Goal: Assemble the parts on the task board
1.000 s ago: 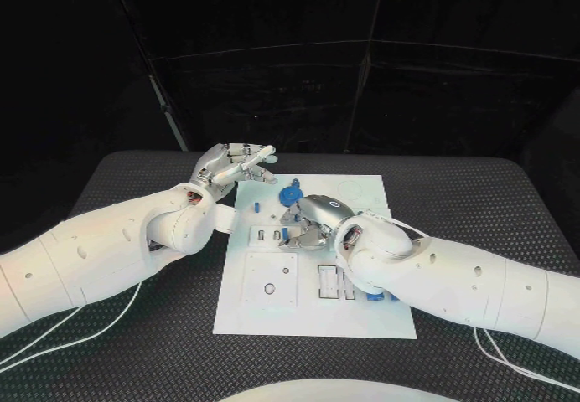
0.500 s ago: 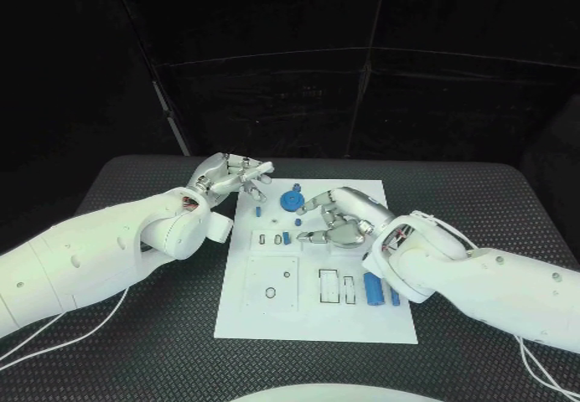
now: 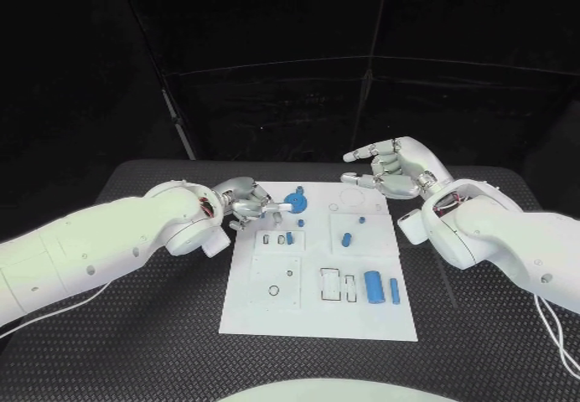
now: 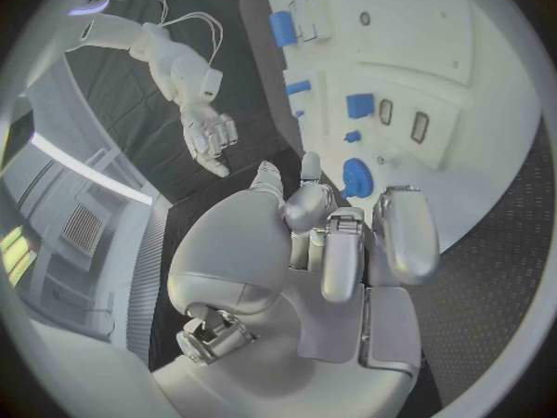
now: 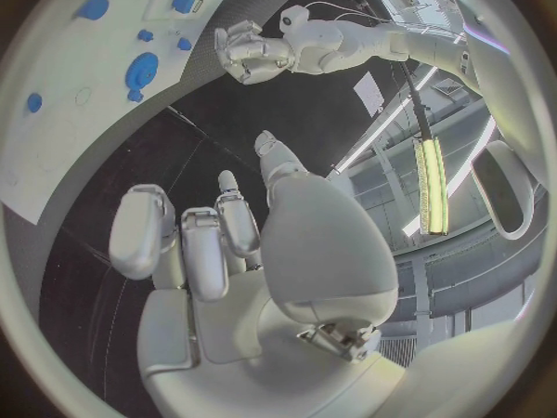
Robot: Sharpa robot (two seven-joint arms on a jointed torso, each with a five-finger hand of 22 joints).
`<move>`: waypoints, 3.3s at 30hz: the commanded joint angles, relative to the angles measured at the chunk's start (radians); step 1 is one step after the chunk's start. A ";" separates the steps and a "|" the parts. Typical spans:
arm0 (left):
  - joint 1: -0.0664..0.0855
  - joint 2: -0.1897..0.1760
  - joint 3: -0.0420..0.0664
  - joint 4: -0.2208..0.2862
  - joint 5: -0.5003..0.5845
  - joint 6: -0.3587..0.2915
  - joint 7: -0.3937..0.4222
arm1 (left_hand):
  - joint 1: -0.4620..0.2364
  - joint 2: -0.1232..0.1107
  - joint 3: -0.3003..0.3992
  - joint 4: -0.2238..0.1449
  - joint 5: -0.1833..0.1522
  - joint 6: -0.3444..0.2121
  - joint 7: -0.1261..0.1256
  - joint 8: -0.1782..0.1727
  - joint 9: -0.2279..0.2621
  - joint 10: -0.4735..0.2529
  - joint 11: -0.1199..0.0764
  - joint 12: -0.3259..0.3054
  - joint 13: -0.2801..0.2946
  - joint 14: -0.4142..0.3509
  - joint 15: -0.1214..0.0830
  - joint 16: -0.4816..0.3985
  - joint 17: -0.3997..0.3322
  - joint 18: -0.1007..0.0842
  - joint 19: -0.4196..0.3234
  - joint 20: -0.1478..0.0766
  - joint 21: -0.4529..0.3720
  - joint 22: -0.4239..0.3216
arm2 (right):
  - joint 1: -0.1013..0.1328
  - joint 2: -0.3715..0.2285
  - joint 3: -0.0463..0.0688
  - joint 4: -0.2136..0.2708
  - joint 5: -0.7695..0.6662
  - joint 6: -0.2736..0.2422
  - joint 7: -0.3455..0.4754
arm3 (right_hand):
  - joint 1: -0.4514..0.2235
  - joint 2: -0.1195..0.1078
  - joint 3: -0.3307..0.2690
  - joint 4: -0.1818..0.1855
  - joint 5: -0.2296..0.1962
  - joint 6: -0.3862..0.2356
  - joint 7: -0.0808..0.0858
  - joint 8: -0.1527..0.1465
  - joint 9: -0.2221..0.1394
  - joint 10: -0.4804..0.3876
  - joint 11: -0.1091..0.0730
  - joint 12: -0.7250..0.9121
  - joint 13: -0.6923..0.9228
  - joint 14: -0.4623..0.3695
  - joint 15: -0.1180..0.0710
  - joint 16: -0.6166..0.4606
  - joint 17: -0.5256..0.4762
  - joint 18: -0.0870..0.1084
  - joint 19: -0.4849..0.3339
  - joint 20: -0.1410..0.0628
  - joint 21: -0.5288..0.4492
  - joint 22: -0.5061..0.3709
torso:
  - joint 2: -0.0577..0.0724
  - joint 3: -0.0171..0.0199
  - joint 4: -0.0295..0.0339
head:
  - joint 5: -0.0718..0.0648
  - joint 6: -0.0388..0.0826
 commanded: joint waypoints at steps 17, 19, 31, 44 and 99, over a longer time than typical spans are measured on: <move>0.088 0.161 -0.092 -0.104 -0.299 0.142 -0.287 | -0.011 0.001 -0.101 0.028 -0.004 -0.090 -0.005 0.135 0.146 -0.028 -0.002 0.088 0.101 0.103 -0.011 0.003 0.263 -0.026 0.003 -0.002 0.050 0.074 | 0.006 0.019 0.003 -0.047 0.114 -0.058 0.036 | 0.001 0.009 -0.009 -0.003 0.008 -0.014 0.000 0.005 -0.002 -0.006 0.001 -0.006 -0.005 0.068 0.007 -0.007 0.101 0.000 -0.008 -0.002 -0.007 -0.005 | -0.017 0.0079 0.0113 | 0.001 -0.013; 0.091 0.170 -0.096 -0.109 -0.301 0.145 -0.289 | -0.009 0.002 -0.102 0.028 -0.004 -0.093 -0.005 0.138 0.150 -0.028 -0.002 0.089 0.102 0.103 -0.011 0.003 0.263 -0.026 0.003 -0.002 0.051 0.076 | 0.007 0.021 0.003 -0.050 0.114 -0.058 0.034 | 0.001 0.010 -0.010 -0.003 0.011 -0.015 0.000 0.005 -0.002 -0.004 0.001 -0.005 -0.004 0.068 0.008 -0.007 0.102 0.000 -0.007 -0.002 -0.007 -0.005 | -0.017 0.0070 0.0118 | 0.000 -0.013; 0.097 0.211 -0.103 -0.140 -0.308 0.186 -0.295 | 0.007 0.009 -0.104 0.024 -0.004 -0.104 -0.004 0.149 0.165 -0.031 -0.002 0.088 0.102 0.103 -0.010 0.003 0.263 -0.027 0.002 -0.001 0.053 0.080 | 0.007 0.033 0.003 -0.064 0.114 -0.045 0.023 | 0.000 0.012 -0.012 -0.002 0.018 -0.015 0.000 0.007 -0.002 -0.003 0.001 -0.004 -0.004 0.068 0.008 -0.007 0.102 0.000 -0.007 -0.001 -0.007 -0.005 | -0.017 0.0066 0.0108 | 0.001 -0.021; 0.100 0.232 -0.118 -0.157 -0.312 0.220 -0.298 | 0.027 0.016 -0.105 0.020 -0.003 -0.110 -0.005 0.165 0.183 -0.030 -0.002 0.092 0.108 0.103 -0.010 0.003 0.263 -0.028 0.004 -0.001 0.058 0.089 | 0.007 0.046 0.003 -0.079 0.114 -0.035 0.016 | -0.001 0.014 -0.013 -0.002 0.023 -0.015 0.000 0.008 -0.001 -0.002 0.001 -0.003 -0.003 0.068 0.008 -0.007 0.102 0.000 -0.008 -0.001 -0.008 -0.006 | -0.016 0.0056 0.0120 | -0.001 -0.029; 0.100 0.116 -0.111 -0.008 -0.278 0.015 -0.293 | 0.144 -0.038 0.551 -0.161 -0.003 -0.197 -0.027 0.275 0.393 -0.039 -0.023 0.063 0.091 0.103 -0.026 0.003 0.263 -0.026 -0.006 -0.015 0.050 0.107 | 0.006 0.065 0.002 -0.112 0.107 -0.009 0.001 | 0.019 0.032 -0.009 -0.020 0.082 -0.015 -0.002 0.024 0.000 -0.006 -0.002 -0.007 -0.013 0.064 0.005 -0.017 0.083 0.007 -0.024 -0.003 -0.027 -0.042 | -0.015 0.0038 0.0184 | -0.001 -0.039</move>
